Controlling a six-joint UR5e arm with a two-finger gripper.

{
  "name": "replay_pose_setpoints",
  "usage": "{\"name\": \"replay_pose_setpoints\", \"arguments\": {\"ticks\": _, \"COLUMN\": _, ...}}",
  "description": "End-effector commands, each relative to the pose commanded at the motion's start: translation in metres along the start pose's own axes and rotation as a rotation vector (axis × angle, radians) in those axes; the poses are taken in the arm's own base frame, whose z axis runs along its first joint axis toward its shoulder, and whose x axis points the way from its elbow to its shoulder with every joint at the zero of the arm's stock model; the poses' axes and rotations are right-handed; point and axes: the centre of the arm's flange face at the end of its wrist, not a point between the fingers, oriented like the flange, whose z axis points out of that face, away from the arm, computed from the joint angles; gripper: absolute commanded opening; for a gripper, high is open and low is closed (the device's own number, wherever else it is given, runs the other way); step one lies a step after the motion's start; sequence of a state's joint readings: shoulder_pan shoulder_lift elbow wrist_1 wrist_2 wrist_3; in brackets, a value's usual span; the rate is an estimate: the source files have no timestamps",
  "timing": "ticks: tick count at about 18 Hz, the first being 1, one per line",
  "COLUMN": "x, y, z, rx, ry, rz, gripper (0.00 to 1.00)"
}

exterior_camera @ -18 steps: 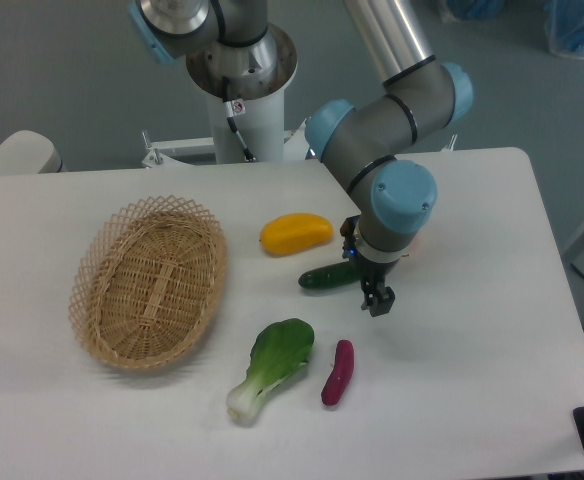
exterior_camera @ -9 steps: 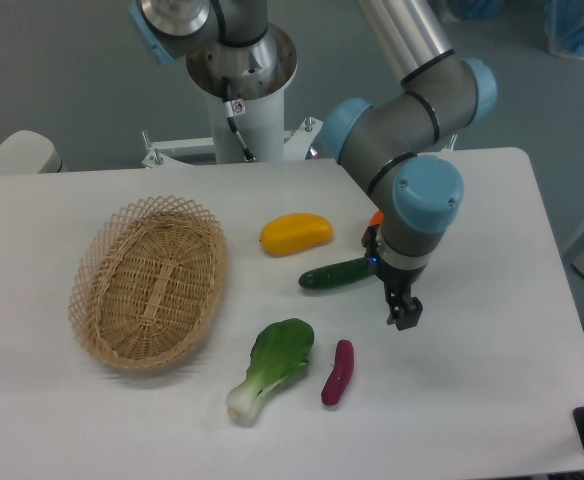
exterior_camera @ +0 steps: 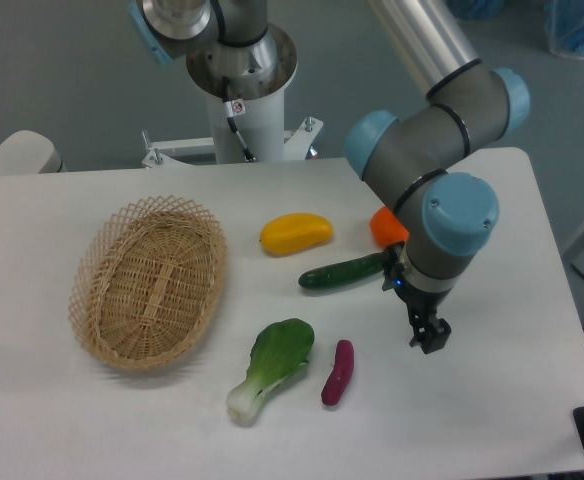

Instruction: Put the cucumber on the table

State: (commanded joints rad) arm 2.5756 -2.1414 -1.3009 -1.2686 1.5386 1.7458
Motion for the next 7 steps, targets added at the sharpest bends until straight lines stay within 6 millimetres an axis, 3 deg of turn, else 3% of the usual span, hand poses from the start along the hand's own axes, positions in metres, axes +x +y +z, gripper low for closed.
{"name": "replay_pose_setpoints", "arguments": {"ticks": 7, "x": -0.001, "y": -0.0015, "z": 0.0041, "rx": -0.004, "ry": 0.004, "rz": -0.031, "gripper": 1.0}}
